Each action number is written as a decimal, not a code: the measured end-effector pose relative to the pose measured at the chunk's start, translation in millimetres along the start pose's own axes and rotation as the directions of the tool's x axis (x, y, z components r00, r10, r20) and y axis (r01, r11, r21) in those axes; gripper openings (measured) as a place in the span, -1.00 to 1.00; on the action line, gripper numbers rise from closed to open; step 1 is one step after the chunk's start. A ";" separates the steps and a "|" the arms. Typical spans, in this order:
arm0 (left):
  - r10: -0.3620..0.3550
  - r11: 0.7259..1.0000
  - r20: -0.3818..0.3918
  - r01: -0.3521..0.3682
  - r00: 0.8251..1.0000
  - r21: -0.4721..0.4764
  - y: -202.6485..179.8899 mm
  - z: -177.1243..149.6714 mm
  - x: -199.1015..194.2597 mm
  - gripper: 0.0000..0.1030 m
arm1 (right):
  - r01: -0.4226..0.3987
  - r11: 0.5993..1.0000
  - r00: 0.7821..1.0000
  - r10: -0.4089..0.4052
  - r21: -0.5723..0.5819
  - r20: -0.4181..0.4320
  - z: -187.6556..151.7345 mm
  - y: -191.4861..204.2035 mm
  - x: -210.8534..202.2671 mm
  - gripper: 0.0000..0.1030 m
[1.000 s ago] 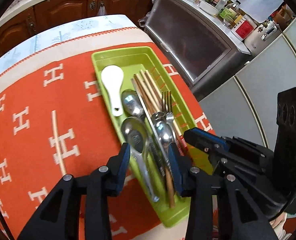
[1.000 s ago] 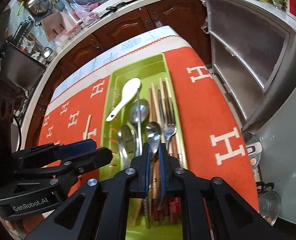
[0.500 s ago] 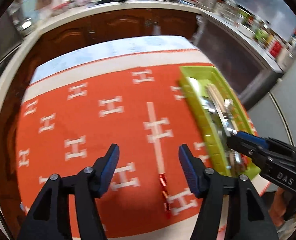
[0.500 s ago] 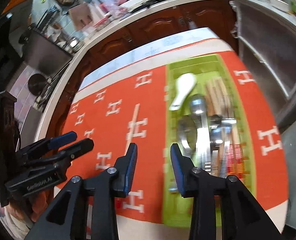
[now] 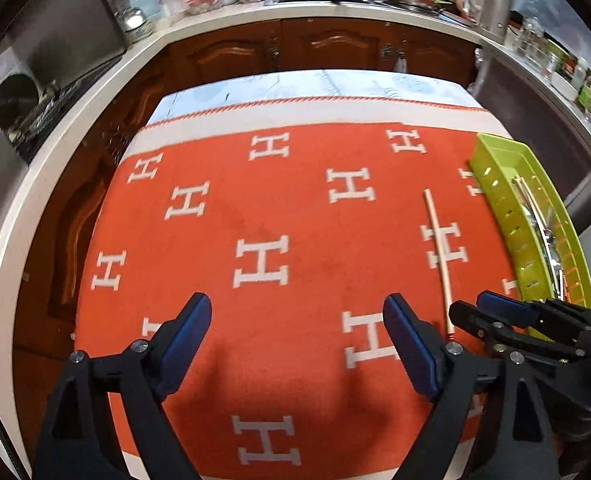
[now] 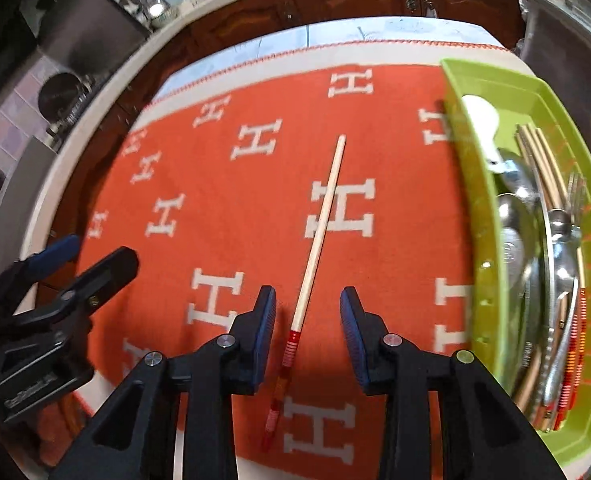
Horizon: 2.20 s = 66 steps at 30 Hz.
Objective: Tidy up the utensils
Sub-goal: 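Move the right tool over the light wooden chopstick, then close the right tool on the light wooden chopstick, then carry the chopstick into the green tray and open the right tool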
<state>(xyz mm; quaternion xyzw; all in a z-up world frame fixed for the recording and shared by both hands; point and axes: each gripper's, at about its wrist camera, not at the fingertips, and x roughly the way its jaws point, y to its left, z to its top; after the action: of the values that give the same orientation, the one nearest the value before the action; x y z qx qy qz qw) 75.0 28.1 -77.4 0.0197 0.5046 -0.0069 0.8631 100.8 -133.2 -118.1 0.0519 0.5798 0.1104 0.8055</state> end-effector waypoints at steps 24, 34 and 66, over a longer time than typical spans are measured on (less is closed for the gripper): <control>-0.032 0.993 -0.020 0.030 0.999 -0.110 12.8 -9.9 20.6 0.92 | 0.004 1.000 0.996 -0.002 -0.020 0.084 -7.8 3.8 -6.4 -0.90; -0.017 0.999 0.058 0.019 0.998 -0.037 -13.6 1.3 -15.0 0.98 | -0.076 0.997 0.987 0.071 0.028 0.142 -11.1 -17.3 -63.1 -0.90; -0.141 0.989 0.019 0.140 0.990 0.048 -119.9 54.1 -19.0 0.98 | 0.103 0.972 0.974 -0.141 0.210 0.179 0.3 -184.3 -110.3 -0.57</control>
<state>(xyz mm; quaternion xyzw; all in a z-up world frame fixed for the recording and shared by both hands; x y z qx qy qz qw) 109.0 -94.1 -37.6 0.0044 0.4948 -0.0796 0.8653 89.3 -338.3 -55.3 0.1069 0.5095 -0.0036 0.8538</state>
